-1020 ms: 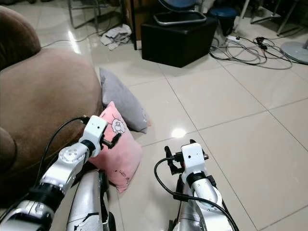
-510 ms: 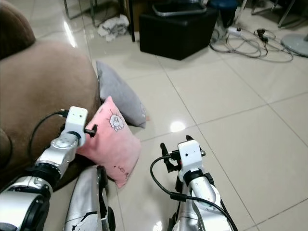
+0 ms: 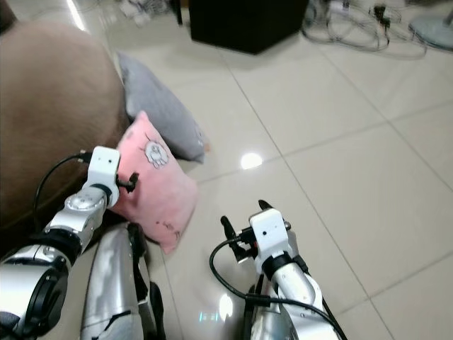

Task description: Move the pillow to the sofa from floor

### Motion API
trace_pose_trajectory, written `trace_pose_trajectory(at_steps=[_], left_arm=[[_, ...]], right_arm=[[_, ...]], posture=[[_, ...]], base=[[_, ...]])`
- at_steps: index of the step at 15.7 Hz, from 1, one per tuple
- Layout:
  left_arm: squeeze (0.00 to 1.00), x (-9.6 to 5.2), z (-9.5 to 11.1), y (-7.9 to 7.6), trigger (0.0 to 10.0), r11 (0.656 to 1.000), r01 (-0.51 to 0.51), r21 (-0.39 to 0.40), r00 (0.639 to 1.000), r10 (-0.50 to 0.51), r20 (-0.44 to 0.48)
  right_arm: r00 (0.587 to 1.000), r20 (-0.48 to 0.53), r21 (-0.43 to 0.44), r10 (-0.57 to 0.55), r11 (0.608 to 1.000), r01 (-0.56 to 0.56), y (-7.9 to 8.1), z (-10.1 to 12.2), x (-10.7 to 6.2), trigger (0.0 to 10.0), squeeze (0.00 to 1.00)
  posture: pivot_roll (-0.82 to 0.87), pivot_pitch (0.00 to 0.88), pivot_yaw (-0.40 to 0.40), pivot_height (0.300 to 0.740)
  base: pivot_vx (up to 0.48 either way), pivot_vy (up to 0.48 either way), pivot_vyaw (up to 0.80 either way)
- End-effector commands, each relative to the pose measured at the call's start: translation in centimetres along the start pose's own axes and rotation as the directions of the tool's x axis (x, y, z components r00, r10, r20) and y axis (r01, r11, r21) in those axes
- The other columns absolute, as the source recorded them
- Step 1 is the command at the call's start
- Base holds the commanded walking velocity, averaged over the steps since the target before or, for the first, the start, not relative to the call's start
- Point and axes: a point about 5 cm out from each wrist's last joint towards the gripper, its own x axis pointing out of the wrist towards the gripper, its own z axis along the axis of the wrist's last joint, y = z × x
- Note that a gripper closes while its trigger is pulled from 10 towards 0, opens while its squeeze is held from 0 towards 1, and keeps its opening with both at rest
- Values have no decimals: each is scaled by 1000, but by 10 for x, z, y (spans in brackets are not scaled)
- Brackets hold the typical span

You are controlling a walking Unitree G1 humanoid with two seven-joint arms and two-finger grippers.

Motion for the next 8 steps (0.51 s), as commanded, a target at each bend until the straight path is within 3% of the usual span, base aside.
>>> trace_pose_trajectory(at_steps=[1,5,8], left_arm=[[1000,0,2,4,10000,998,-7,56,1000,7,2],[1000,1,10,22,10000,968,-118,221,993,117,22],[1000,0,17,34,10000,921,-213,326,977,203,67]], right_arm=[[999,1,-15,32,999,-32,2,2,-4,10000,0],[994,5,-57,109,992,-109,3,11,-11,10000,0],[982,12,-52,188,981,-188,8,15,-16,10000,0]], posture=[[-62,295,-12,456],[-84,326,-12,456],[-84,339,-14,456]], base=[[0,0,0],[0,0,0],[0,0,0]])
